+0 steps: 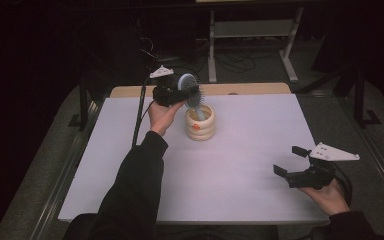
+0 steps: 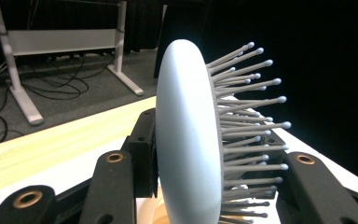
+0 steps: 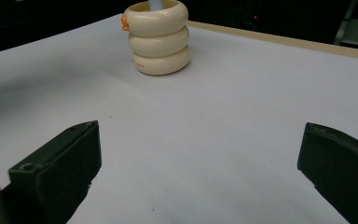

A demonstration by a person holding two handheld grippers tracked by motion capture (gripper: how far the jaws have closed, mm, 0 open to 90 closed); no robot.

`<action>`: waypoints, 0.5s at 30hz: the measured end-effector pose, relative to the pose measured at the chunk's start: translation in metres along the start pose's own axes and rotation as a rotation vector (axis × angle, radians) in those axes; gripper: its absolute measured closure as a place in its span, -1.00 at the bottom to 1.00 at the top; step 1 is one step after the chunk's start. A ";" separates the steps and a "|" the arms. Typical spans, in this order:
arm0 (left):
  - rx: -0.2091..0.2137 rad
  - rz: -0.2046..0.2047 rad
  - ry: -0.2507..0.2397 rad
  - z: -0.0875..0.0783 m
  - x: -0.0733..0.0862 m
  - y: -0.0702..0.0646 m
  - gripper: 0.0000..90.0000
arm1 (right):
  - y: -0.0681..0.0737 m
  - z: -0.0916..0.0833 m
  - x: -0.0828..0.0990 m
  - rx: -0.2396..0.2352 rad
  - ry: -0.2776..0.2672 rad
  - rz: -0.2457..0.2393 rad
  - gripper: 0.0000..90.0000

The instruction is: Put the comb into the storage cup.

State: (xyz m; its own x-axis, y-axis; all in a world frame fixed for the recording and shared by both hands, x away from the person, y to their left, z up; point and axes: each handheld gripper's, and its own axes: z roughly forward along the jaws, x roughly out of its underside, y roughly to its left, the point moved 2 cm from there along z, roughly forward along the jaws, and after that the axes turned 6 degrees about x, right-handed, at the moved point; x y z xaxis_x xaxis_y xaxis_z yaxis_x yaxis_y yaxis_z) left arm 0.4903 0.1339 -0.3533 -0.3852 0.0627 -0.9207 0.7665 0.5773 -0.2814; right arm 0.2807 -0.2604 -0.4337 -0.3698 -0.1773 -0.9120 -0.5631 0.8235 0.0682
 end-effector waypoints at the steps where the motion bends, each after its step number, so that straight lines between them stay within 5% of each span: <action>1: 0.002 -0.008 -0.003 0.000 0.001 0.001 0.21 | 0.000 0.000 0.000 0.000 0.000 -0.001 -1.00; 15: -0.010 -0.083 -0.020 0.004 0.014 0.012 0.15 | 0.000 0.000 0.002 -0.002 0.008 0.005 -1.00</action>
State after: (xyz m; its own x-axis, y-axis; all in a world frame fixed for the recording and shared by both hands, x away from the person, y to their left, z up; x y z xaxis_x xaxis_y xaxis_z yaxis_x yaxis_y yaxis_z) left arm 0.4967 0.1386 -0.3704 -0.4368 -0.0019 -0.8996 0.7271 0.5881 -0.3543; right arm 0.2805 -0.2606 -0.4353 -0.3790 -0.1775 -0.9082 -0.5625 0.8235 0.0738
